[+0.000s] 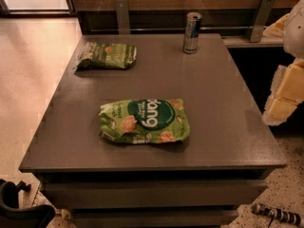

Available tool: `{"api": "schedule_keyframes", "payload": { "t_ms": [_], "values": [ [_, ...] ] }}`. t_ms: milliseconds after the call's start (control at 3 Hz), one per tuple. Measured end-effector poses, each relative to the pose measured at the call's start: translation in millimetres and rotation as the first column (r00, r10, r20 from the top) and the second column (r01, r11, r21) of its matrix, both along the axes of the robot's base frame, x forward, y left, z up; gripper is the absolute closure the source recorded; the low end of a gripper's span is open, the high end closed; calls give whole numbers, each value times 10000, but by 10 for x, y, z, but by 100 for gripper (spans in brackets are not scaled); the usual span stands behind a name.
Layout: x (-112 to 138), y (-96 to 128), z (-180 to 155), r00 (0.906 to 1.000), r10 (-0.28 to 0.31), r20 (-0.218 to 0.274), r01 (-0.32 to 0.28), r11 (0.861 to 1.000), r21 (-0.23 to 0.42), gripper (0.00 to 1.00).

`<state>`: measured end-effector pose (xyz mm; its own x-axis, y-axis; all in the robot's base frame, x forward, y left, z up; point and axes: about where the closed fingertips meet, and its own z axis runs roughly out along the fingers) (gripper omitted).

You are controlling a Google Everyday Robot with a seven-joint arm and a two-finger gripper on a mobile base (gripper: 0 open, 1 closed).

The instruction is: Pick redbull can

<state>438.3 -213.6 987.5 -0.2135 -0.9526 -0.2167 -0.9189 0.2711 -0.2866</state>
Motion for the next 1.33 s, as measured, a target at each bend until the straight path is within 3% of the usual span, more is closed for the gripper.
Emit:
{"api": "schedule_keyframes", "payload": {
  "t_ms": [667, 1000, 1333],
  "values": [
    [99, -46, -10, 9991, -304, 292, 293, 9989, 367, 0],
    [416, -224, -172, 9846, -1514, 880, 1290, 9669, 2199, 0],
    [741, -237, -293, 9667, -2179, 1343, 1455, 8995, 4120, 0]
  ]
}}
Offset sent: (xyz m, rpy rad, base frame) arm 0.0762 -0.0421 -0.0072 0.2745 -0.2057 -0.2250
